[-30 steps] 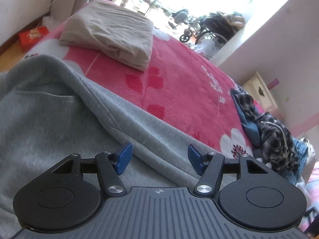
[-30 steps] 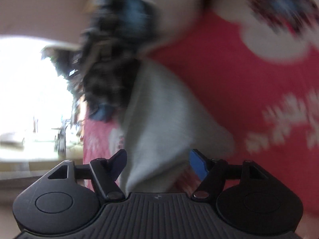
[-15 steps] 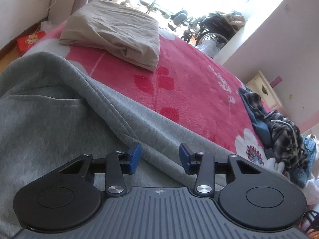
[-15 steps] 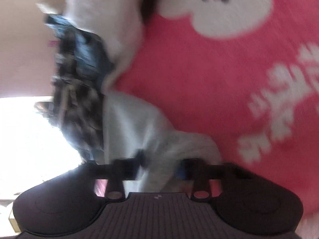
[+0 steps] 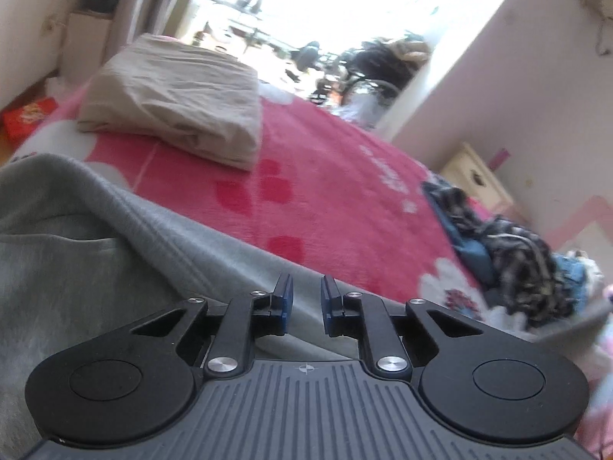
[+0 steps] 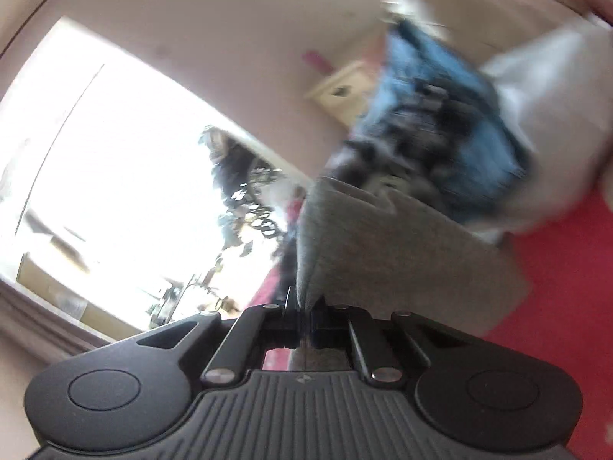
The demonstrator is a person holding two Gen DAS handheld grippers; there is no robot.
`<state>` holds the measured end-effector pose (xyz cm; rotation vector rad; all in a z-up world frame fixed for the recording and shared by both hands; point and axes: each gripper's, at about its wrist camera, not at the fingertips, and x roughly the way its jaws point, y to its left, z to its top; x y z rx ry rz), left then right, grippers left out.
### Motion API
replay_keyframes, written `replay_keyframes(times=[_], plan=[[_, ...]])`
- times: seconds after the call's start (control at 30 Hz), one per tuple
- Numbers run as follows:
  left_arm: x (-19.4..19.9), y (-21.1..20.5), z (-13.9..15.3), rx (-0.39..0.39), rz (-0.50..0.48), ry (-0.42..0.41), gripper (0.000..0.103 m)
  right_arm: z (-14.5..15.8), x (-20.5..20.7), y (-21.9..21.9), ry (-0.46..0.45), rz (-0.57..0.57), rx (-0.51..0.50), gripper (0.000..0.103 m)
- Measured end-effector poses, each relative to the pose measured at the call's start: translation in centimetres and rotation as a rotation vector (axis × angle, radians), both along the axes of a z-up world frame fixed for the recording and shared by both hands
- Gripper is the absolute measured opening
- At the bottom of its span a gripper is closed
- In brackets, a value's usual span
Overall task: Fold clothes
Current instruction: 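Grasp the grey pants edge with the right gripper and lift it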
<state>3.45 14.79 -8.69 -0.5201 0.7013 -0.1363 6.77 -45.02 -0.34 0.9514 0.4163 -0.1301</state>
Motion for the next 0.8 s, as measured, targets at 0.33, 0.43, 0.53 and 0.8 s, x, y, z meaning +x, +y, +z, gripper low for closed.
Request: replay_keyframes(times=[0.33,0.43,0.53,0.8], plan=[[0.0,0.2,-1.5,0.106,-0.085,0.049,0.024,3.5,12.8,3.0,0.009,0.044,-0.14,0.006],[0.1,0.2,-2.0,0.146,-0.107,0.067,0.025,3.9,17.4,3.8,0.031,0.045,-0.173,0.006],[1.2,0.1,-2.6,0.203,-0.115,0.076,0.026,4.0,20.6,4.8,0.05,0.036,-0.194,0.006],[5.5,1.3,-4.0,0.248,-0.006,0.063,0.026,0.3,29.6,6.1,0.201,0.082,-0.263,0.011]])
